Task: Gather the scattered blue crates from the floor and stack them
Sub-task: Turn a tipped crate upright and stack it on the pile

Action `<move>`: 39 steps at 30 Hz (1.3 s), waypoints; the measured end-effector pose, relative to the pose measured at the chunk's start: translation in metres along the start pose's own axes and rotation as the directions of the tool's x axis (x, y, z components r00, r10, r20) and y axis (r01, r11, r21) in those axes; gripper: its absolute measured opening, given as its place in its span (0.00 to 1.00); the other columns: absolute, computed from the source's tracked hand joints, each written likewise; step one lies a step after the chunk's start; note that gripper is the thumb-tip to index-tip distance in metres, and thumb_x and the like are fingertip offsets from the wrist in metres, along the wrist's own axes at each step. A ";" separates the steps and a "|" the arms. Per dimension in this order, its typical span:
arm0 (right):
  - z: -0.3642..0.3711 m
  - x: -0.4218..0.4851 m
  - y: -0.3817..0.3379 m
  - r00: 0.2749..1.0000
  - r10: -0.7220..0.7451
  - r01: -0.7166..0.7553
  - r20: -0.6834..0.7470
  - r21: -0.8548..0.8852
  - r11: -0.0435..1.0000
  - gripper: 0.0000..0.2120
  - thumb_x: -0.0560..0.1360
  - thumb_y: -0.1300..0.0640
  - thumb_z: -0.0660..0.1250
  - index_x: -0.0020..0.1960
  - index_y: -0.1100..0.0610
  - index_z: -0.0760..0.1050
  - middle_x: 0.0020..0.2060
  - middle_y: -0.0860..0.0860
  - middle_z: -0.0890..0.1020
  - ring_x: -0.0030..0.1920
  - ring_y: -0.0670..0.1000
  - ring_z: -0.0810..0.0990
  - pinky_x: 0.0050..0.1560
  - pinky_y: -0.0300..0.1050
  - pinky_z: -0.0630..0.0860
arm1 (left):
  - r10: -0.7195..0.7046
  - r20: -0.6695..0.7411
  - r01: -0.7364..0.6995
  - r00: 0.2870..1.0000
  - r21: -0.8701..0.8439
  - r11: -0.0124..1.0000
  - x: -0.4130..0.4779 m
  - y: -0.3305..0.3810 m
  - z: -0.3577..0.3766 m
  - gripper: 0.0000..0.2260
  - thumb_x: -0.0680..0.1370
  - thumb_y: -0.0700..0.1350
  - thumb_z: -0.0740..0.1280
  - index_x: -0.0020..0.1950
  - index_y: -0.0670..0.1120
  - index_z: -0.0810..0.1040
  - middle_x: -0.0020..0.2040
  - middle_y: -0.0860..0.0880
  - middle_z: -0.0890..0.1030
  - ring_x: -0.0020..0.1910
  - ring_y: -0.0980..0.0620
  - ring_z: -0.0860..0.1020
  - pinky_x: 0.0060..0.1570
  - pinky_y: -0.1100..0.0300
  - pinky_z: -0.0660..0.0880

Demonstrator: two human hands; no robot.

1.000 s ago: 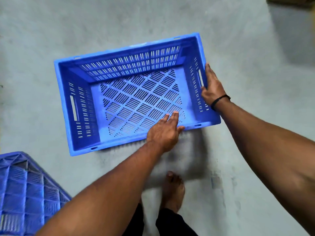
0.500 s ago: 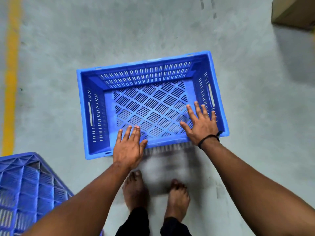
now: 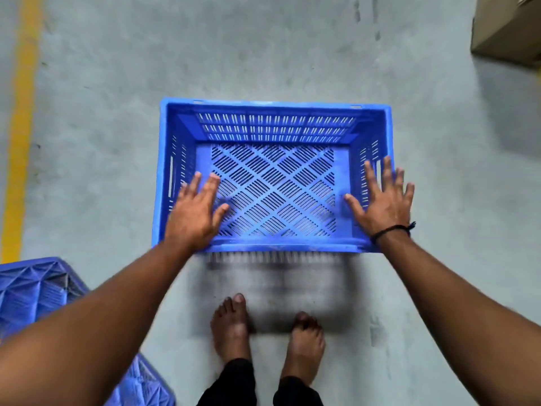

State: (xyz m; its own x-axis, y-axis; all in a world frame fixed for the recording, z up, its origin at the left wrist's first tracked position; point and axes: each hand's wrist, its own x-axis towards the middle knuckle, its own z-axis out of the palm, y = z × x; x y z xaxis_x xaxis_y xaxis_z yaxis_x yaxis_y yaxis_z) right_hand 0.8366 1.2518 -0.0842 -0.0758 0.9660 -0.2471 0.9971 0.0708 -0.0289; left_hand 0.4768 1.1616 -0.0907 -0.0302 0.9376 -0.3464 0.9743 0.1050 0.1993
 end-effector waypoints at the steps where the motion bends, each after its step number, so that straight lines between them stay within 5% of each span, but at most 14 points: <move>1: -0.005 0.013 0.010 0.999 0.026 -0.024 -0.025 0.048 0.999 0.37 0.73 0.36 0.58 0.77 0.46 0.49 0.77 0.54 0.49 0.75 0.64 0.52 0.71 0.64 0.52 | -0.012 -0.057 0.015 0.998 0.045 0.999 0.008 -0.014 -0.004 0.33 0.77 0.61 0.47 0.77 0.44 0.55 0.77 0.47 0.58 0.77 0.44 0.51 0.74 0.52 0.39; 3: -0.011 0.037 0.027 0.998 0.068 -0.067 -0.001 0.161 0.985 0.40 0.73 0.41 0.65 0.77 0.46 0.48 0.77 0.54 0.46 0.75 0.65 0.53 0.72 0.62 0.56 | -0.043 -0.142 0.059 0.989 0.112 0.992 0.024 -0.043 -0.010 0.32 0.77 0.60 0.50 0.77 0.44 0.55 0.78 0.46 0.55 0.77 0.43 0.51 0.72 0.55 0.32; 5: -0.008 0.050 0.034 0.996 0.074 -0.088 0.059 0.291 0.953 0.41 0.73 0.44 0.68 0.77 0.47 0.47 0.77 0.53 0.48 0.74 0.61 0.57 0.71 0.57 0.61 | -0.129 -0.161 0.145 0.979 0.091 0.985 0.036 -0.066 -0.014 0.34 0.78 0.56 0.59 0.77 0.42 0.51 0.79 0.43 0.50 0.77 0.40 0.49 0.73 0.50 0.39; 7: -0.004 0.053 0.031 0.992 0.069 -0.104 0.102 0.404 0.909 0.42 0.73 0.47 0.68 0.78 0.48 0.45 0.76 0.54 0.59 0.71 0.60 0.66 0.68 0.54 0.66 | -0.263 -0.107 0.247 0.959 -0.149 0.958 0.041 -0.075 -0.014 0.37 0.77 0.47 0.65 0.78 0.43 0.46 0.79 0.44 0.47 0.77 0.42 0.49 0.73 0.49 0.48; 10: -0.002 0.049 0.025 0.986 0.144 -0.165 0.080 0.435 0.885 0.39 0.76 0.54 0.65 0.77 0.44 0.44 0.64 0.60 0.75 0.58 0.66 0.76 0.59 0.54 0.71 | -0.340 -0.050 0.280 0.939 -0.462 0.842 0.044 -0.071 -0.013 0.37 0.77 0.39 0.62 0.78 0.50 0.42 0.79 0.49 0.52 0.75 0.46 0.59 0.71 0.52 0.59; 15: -0.007 0.050 0.025 0.973 0.197 -0.232 0.123 0.435 0.870 0.35 0.78 0.57 0.61 0.76 0.39 0.45 0.60 0.63 0.77 0.56 0.65 0.77 0.58 0.51 0.71 | -0.329 -0.063 0.272 0.942 -0.428 0.862 0.040 -0.066 -0.020 0.34 0.79 0.41 0.58 0.77 0.52 0.40 0.74 0.42 0.64 0.67 0.37 0.68 0.64 0.47 0.66; 24: -0.071 0.035 0.047 0.965 0.243 -0.256 0.095 0.517 0.817 0.32 0.78 0.57 0.62 0.75 0.40 0.51 0.62 0.61 0.77 0.59 0.62 0.77 0.61 0.50 0.71 | -0.360 -0.044 0.301 0.932 -0.457 0.837 0.022 -0.031 -0.064 0.32 0.80 0.42 0.58 0.78 0.53 0.42 0.71 0.41 0.68 0.65 0.36 0.70 0.61 0.47 0.68; 39: -0.352 -0.094 0.114 0.923 0.384 -0.347 0.039 0.521 0.780 0.32 0.78 0.57 0.61 0.76 0.41 0.50 0.54 0.68 0.79 0.52 0.67 0.78 0.51 0.51 0.73 | -0.232 -0.097 0.166 0.968 -0.448 0.878 -0.070 0.112 -0.346 0.32 0.79 0.41 0.58 0.78 0.53 0.44 0.68 0.42 0.70 0.54 0.42 0.74 0.50 0.53 0.66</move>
State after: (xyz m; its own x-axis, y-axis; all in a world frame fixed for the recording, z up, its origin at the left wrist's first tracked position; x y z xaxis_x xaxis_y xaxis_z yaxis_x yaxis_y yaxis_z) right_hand 0.9608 1.2567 0.2764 0.3124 0.9086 -0.2771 0.7984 -0.4092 -0.4417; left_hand 0.5104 1.2227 0.2725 -0.2769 0.9151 -0.2931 0.7507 0.3964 0.5285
